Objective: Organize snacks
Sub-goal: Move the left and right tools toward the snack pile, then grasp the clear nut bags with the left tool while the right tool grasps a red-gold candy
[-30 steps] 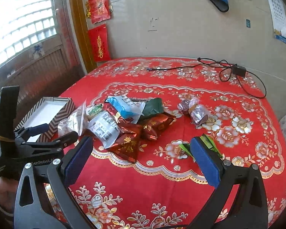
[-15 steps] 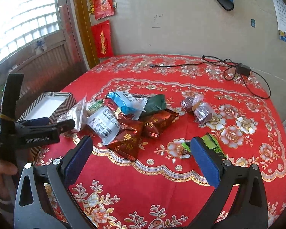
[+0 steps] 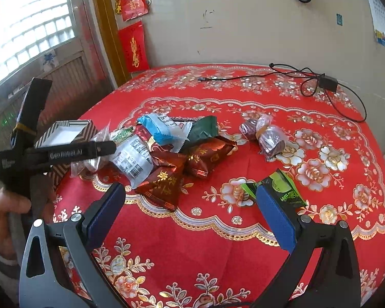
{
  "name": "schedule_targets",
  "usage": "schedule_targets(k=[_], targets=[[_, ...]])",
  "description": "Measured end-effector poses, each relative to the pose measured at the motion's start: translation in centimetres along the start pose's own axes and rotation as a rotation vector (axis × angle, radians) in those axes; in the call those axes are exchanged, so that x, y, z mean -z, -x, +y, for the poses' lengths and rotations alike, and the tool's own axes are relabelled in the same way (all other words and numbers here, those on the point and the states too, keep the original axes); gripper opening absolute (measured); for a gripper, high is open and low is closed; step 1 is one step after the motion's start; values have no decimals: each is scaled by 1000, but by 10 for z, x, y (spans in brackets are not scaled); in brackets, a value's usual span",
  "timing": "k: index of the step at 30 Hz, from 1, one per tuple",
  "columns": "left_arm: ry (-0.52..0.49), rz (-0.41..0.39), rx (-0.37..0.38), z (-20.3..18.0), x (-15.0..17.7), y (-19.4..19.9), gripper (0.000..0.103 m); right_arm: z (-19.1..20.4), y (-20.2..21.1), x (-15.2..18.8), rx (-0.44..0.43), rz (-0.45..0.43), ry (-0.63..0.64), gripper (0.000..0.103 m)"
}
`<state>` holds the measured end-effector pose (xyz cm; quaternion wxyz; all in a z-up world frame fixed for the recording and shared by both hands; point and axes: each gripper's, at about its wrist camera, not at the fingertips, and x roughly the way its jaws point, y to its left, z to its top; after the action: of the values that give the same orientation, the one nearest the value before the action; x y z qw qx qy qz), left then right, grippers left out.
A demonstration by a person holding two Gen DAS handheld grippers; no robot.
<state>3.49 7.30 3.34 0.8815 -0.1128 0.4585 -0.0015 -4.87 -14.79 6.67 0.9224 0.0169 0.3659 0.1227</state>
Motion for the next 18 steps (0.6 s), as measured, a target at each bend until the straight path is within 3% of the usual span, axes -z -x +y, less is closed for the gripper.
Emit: schedule_targets(k=[10,18], targets=[[28,8,-14,10,-4,-5,103,4,-2,-1,-21,7,24,102],[-3,-11,-66,11,-4,-9,103,11,-23,-2,-45,81,41,102]])
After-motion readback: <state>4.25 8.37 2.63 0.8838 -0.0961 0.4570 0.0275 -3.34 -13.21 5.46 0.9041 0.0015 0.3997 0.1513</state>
